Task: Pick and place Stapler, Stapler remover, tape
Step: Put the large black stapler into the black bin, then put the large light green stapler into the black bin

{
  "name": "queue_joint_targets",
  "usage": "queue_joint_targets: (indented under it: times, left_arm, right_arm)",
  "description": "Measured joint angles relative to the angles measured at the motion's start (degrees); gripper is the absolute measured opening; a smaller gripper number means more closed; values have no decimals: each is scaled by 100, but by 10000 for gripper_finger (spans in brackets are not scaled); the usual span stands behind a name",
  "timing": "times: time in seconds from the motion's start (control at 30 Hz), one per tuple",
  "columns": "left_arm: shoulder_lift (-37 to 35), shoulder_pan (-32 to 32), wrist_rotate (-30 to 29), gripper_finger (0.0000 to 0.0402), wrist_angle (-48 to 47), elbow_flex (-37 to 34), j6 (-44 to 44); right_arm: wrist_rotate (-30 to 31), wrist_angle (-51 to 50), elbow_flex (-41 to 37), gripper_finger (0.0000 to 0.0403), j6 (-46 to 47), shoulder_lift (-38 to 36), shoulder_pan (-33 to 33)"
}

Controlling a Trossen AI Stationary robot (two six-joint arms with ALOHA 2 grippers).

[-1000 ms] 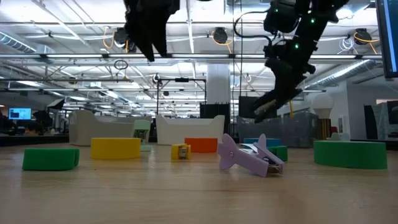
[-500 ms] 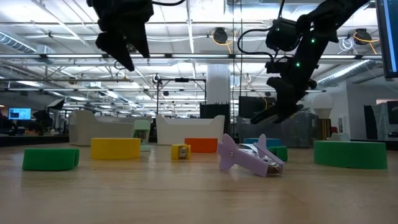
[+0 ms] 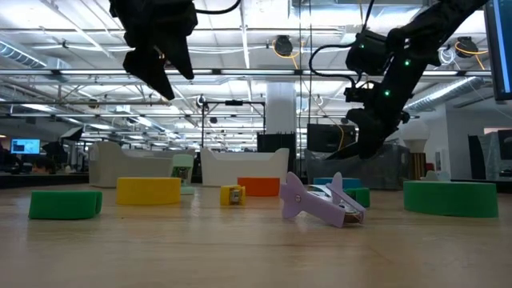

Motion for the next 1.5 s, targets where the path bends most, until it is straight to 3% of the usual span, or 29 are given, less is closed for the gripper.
queue_joint_targets:
  times: [0.3,0.77,1.0,1.13,1.27,1.4,1.5]
  left_arm:
    - [0,4,2,392,-3,0,22]
    - [0,-22,164,392,-8,0,79]
    - [0,-27,267,392,-10,0,74]
    - [2,-31,519,392,-19,0,64]
    - [2,-31,573,392,-16,0,13]
    - [2,-31,573,392,35,0,13]
    - [2,-30,573,392,188,2,-15]
  right_arm:
    - [-2,-12,-10,161,2,0,-38]
    - [-1,18,-8,159,-1,-1,-101]
    - [-24,577,-8,149,-129,-352,38]
    - [-24,665,-6,130,-120,-958,178]
    - [-31,512,-6,85,-3,-1676,324]
    - [-617,496,-6,21,116,-2360,465]
    - [-987,434,-4,7,207,-2760,594]
